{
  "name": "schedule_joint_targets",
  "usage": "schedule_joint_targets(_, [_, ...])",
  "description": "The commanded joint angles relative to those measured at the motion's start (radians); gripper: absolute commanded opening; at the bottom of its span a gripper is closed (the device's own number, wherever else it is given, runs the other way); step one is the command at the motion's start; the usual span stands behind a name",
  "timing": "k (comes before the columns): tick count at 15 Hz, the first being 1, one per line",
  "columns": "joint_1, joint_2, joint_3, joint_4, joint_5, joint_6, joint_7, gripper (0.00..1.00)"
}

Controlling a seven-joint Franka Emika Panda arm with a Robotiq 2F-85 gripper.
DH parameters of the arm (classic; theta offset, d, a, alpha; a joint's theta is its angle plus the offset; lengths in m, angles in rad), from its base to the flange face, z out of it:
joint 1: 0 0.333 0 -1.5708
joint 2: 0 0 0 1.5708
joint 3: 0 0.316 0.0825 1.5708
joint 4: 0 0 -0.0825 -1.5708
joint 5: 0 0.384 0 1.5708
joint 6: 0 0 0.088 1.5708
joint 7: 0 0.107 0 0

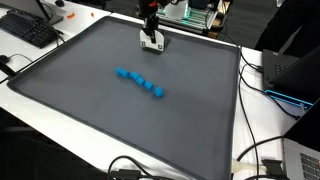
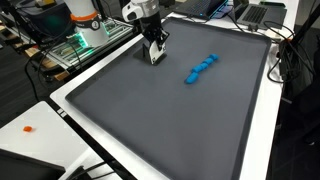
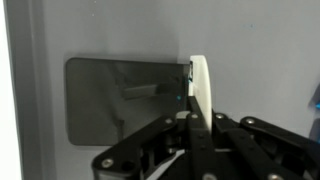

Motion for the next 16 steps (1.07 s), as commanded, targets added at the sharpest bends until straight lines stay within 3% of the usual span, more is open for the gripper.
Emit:
schedule_joint_targets(1, [0.005, 0.005, 0.009, -0.015, 0.025, 0.036, 0.005, 0.01])
schedule_joint_targets(9, [0.005, 0.025, 0.015, -0.005, 0.076, 0.052, -0.033, 0.01])
schedule_joint_targets(15, [0.004, 0.033, 0.014, -0.004, 0.052, 0.043, -0.025, 0.01])
schedule_joint_targets(16, [0.004, 0.031, 0.014, -0.005, 0.048, 0.039, -0.031, 0.29])
